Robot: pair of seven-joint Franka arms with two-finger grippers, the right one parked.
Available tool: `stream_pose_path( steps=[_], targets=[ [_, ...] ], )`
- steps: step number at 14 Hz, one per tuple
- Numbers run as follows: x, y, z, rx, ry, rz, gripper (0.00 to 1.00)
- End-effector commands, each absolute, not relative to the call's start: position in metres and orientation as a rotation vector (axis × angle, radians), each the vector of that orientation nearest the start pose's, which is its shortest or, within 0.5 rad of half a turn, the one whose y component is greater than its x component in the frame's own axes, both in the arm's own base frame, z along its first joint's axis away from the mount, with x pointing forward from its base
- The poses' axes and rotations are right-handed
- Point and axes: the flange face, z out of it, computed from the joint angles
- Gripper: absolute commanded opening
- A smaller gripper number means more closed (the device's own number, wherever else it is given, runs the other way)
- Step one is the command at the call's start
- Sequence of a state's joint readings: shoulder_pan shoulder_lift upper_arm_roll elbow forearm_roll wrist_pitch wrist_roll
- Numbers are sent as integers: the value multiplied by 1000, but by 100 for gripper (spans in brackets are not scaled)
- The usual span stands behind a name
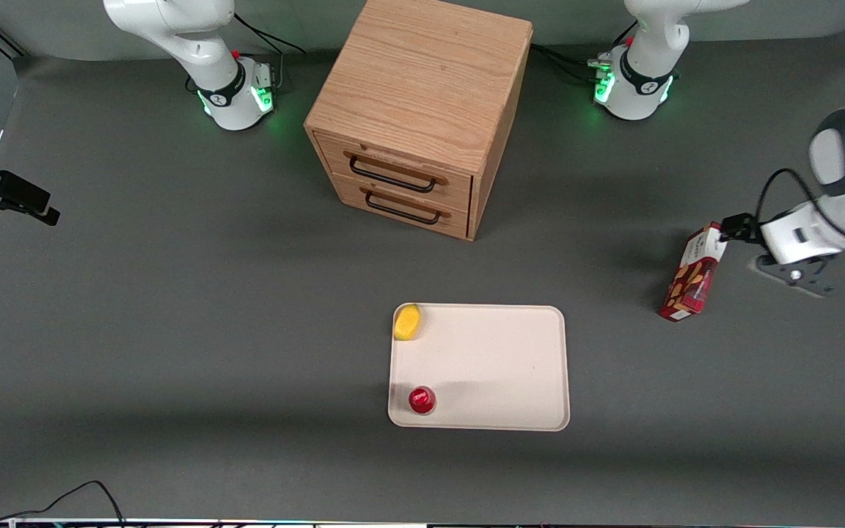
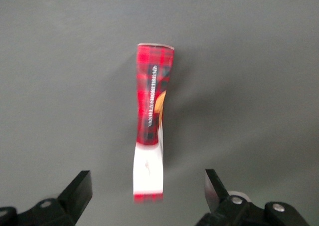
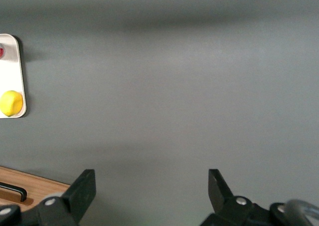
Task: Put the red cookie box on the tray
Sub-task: 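Move the left gripper down toward the red plaid cookie box, then close the left gripper on the end of the cookie box and lift it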
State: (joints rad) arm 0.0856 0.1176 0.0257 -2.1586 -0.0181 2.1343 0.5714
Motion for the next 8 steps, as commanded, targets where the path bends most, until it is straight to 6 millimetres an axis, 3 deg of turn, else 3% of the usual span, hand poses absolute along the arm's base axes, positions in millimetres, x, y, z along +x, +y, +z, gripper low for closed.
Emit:
stream_pose_path(
  steps=[1,2,3,4,5,8],
  targets=[
    [513,58,283,-3096,768,85,100],
    [516,58,268,-3088,774,65,97],
    [519,60,254,-3072,790,28,75],
    [519,60,240,-3063,791,4,30],
    [520,61,235,-3062,788,5,0],
    [519,64,236,-3074,773,24,0]
  ],
)
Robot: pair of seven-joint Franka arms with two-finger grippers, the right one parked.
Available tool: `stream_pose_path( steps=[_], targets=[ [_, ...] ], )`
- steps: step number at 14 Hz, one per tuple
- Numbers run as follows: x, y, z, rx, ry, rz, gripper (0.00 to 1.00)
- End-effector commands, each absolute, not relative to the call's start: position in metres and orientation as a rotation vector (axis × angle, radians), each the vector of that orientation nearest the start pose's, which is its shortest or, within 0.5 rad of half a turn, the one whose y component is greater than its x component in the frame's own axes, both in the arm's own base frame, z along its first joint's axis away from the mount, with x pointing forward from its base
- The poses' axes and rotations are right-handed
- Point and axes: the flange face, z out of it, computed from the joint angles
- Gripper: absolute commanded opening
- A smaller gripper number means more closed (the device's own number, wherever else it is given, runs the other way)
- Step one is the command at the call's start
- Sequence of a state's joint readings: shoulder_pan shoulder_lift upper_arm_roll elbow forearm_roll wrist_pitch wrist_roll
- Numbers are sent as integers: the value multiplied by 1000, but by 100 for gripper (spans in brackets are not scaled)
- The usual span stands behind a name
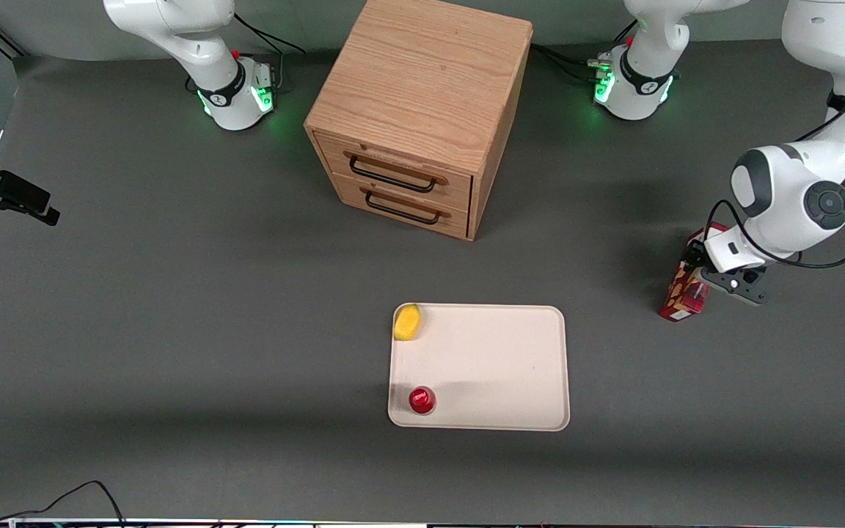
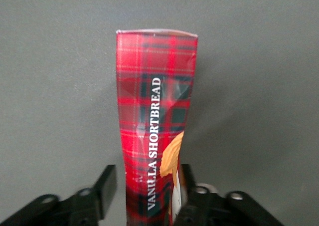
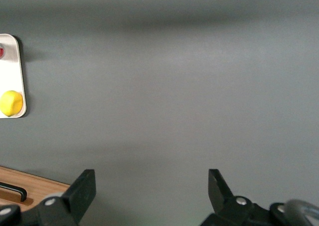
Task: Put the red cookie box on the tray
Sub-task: 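Close the left gripper on the end of the cookie box and lift it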
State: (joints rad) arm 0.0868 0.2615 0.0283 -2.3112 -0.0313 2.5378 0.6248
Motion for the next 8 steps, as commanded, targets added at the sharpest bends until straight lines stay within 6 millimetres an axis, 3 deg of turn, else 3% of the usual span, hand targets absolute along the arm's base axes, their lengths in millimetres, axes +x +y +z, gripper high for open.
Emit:
stream_pose_path(
  steps=[1,3,5,6,8],
  targets=[
    [520,64,237,-3077,767,23,0],
    [521,63,245,-3098,749,28,0],
    [534,63,280,-3120,719,46,0],
    [543,62,313,-3140,659,52,0],
    [564,52,400,-3186,545,143,0]
  ],
)
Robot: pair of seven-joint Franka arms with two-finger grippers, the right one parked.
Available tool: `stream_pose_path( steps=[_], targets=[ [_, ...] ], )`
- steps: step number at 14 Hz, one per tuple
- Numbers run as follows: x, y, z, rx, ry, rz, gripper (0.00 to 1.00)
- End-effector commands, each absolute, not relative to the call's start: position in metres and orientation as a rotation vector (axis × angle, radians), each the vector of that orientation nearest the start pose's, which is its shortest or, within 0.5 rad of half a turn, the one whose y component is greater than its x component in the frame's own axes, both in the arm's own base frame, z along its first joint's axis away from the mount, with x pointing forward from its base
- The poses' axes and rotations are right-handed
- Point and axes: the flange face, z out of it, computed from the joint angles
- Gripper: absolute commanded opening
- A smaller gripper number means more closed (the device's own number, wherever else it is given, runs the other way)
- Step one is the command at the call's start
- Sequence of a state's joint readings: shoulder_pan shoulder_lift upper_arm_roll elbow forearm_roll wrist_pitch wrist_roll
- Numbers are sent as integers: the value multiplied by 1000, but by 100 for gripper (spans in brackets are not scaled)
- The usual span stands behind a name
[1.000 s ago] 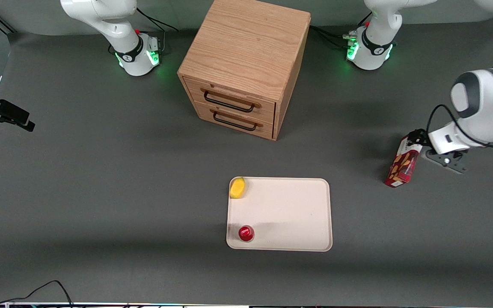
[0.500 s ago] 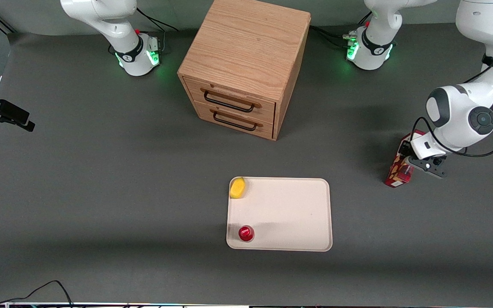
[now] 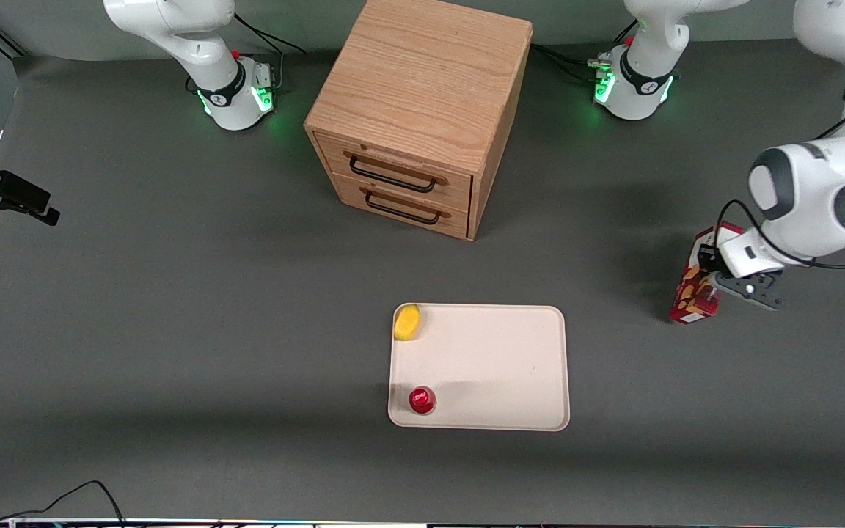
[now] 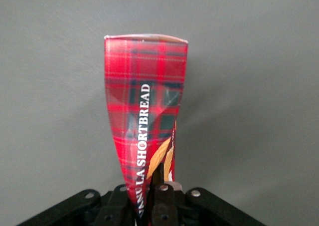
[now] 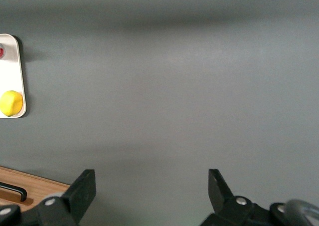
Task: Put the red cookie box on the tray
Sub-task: 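Carry the box with the left gripper and lower it onto the white tray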
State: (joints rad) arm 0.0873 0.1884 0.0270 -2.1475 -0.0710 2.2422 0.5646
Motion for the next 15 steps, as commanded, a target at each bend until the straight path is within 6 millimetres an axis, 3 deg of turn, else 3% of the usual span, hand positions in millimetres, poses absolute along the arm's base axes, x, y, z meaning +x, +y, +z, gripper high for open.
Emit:
stream_pose_path(
  steps=[1,2,4,6,9,11,14,15],
  targets=[
    [576,47,451,-3192,468,200,0],
    [583,31,502,-3199,391,234,0],
    [585,-1,567,-3206,192,271,0],
    [583,-64,584,-3203,-10,255,0],
    [606,-160,532,-3185,-175,203,0],
    [628,-205,468,-3163,-200,165,0],
    [657,-246,361,-3143,-262,12,0],
    [661,-249,338,-3136,-267,-26,0]
  ],
)
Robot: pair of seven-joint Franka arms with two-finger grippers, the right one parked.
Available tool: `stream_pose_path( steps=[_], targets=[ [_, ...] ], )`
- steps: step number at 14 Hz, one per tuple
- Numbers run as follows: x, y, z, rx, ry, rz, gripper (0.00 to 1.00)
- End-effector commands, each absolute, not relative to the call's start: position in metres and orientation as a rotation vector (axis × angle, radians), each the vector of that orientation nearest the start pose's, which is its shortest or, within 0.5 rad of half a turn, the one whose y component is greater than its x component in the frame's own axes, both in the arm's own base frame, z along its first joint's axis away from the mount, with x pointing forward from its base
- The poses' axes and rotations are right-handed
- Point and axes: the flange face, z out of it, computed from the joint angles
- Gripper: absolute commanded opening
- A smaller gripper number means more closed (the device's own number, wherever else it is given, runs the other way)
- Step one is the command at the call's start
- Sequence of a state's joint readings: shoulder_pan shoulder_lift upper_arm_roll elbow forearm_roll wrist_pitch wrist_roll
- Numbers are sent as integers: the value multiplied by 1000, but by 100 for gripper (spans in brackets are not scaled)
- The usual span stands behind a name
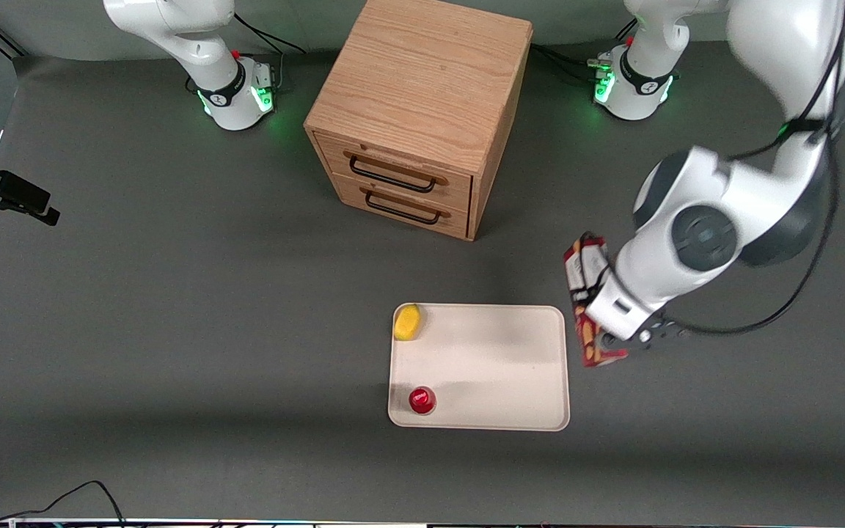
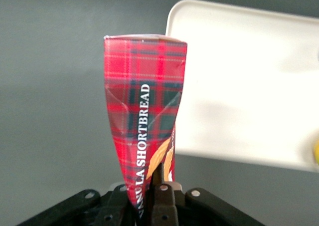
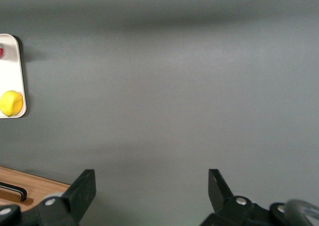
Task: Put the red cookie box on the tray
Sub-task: 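Carry the box with the left gripper and lower it onto the white tray, then open the left gripper and raise it away from the tray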
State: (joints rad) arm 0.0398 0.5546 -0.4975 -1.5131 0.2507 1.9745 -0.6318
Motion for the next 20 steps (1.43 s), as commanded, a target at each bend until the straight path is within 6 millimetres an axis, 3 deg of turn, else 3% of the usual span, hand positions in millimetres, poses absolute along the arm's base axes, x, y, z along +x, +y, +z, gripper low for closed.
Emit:
stream_pose_path(
  steps=[1,5,6,7,9,12,14,17,18,20],
  targets=[
    [664,-255,318,-3138,-232,-58,0],
    [668,-273,265,-3122,-227,-189,0],
    [668,-274,261,-3118,-215,-189,61],
    [669,-273,263,-3118,-216,-193,100],
    [672,-263,276,-3104,-222,-202,100],
    [668,-238,331,-3043,-162,-127,100],
    [660,-195,400,-3080,-18,18,100],
    [635,-80,497,-3138,111,166,100],
    [607,-21,537,-3149,194,248,100],
    [563,22,567,-3141,220,267,100]
  ],
)
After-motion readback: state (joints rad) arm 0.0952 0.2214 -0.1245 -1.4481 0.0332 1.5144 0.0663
